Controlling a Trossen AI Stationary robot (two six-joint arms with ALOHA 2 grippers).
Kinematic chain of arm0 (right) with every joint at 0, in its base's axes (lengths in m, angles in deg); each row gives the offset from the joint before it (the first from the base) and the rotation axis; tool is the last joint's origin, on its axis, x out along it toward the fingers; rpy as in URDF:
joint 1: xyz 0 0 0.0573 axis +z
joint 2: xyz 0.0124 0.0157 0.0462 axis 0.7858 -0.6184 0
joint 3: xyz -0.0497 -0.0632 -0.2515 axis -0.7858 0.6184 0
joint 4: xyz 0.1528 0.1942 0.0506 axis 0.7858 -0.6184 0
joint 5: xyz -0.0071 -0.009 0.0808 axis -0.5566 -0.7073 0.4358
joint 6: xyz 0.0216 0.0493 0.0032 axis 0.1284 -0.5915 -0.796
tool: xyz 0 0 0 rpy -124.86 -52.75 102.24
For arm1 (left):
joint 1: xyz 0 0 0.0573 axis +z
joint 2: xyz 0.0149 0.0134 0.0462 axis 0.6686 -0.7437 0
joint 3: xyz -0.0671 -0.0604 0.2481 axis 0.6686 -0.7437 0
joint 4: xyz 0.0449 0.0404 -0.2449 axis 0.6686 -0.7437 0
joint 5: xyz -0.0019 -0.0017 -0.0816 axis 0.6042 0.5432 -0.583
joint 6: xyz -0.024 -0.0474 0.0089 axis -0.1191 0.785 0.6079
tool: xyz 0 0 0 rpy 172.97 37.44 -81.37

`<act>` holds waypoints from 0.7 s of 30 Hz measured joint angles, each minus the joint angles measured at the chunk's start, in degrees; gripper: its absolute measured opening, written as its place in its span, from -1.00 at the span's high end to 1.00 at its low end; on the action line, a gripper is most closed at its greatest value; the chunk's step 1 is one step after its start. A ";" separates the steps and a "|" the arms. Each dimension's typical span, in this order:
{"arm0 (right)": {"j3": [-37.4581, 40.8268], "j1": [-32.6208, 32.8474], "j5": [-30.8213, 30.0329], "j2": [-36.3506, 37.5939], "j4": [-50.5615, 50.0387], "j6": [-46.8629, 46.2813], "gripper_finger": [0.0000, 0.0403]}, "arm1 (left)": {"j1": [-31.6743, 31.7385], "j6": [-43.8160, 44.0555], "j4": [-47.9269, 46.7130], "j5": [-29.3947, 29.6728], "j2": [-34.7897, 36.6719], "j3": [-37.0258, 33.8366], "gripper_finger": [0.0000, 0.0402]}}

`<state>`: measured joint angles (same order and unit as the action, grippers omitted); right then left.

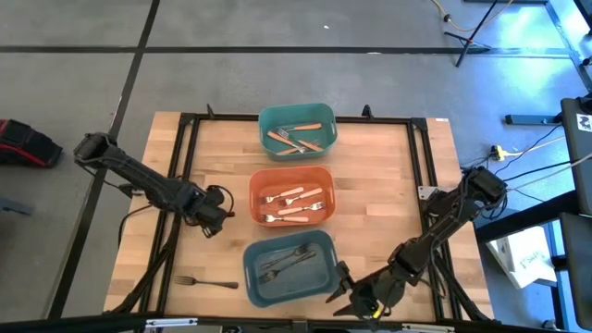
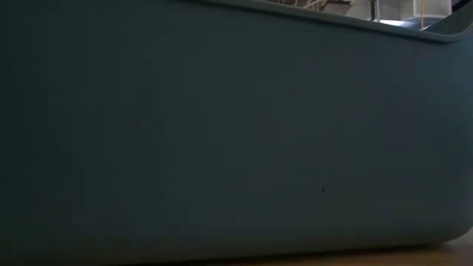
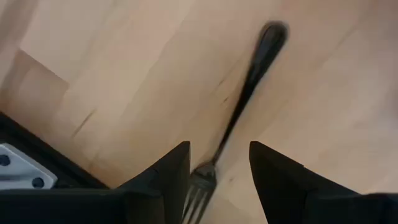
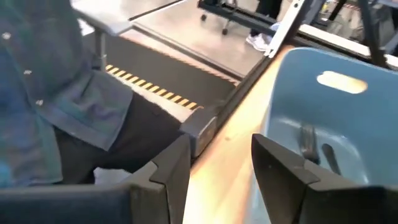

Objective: Sort silverware by color (type)
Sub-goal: Put the black fork into the blue bin

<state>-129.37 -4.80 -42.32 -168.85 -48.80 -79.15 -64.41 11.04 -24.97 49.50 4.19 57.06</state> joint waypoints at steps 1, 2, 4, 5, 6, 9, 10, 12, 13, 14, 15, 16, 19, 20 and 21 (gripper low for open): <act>0.09 -0.25 -0.03 0.00 0.13 0.01 0.20 | 0.73 -1.09 0.48 -0.79 -0.39 -0.69 0.20; 0.16 -0.63 0.04 0.00 0.04 0.02 0.20 | 1.49 -2.18 1.21 -1.63 -0.85 -1.30 0.20; 0.18 -0.99 0.61 0.00 -0.12 -0.20 0.20 | 2.73 -4.41 3.09 -3.14 -1.81 -2.46 0.20; 0.18 -0.96 0.78 0.00 -0.14 -0.25 0.20 | 3.20 -5.51 4.19 -3.70 -2.37 -2.90 0.20; 0.18 -0.96 1.00 0.00 -0.11 -0.25 0.20 | 3.62 -6.68 5.31 -4.14 -2.88 -3.20 0.20; 0.18 -0.96 1.02 0.00 -0.03 -0.04 0.20 | 4.43 -9.12 6.38 -4.51 -4.64 -3.58 0.20; 0.18 -0.95 1.02 0.00 -0.09 -0.03 0.20 | 4.68 -9.49 6.32 -4.31 -5.32 -3.60 0.20; 0.18 -0.94 1.06 0.00 -0.12 -0.02 0.20 | 5.28 -10.42 6.59 -4.04 -6.47 -3.62 0.20; 0.18 -0.94 1.04 0.00 -0.12 -0.03 0.20 | 5.44 -10.62 6.80 -4.01 -7.11 -3.62 0.20; 0.18 -0.94 1.06 0.00 -0.10 -0.01 0.20 | 5.71 -11.05 7.03 -4.02 -7.71 -3.62 0.20; 0.18 -0.94 1.04 0.00 -0.17 -0.01 0.20 | 5.87 -11.64 7.42 -4.02 -8.32 -3.62 0.20; 0.18 -0.94 1.06 0.00 -0.25 -0.01 0.20 | 6.06 -11.89 7.88 -4.09 -8.91 -3.62 0.20; 0.18 -0.94 1.05 0.00 -0.53 -0.01 0.20 | 6.63 -12.34 8.51 -4.84 -10.81 -3.62 0.20; 0.18 -0.94 1.04 0.00 -0.59 -0.01 0.20 | 6.82 -13.09 8.74 -5.19 -11.44 -3.62 0.20; 0.18 -0.94 1.06 0.00 -0.66 -0.01 0.20 | 6.98 -13.68 9.11 -5.48 -12.01 -3.57 0.20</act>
<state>-129.19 -5.73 -41.25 -168.85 -49.47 -79.16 -57.43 -2.64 -15.86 44.02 -7.83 53.49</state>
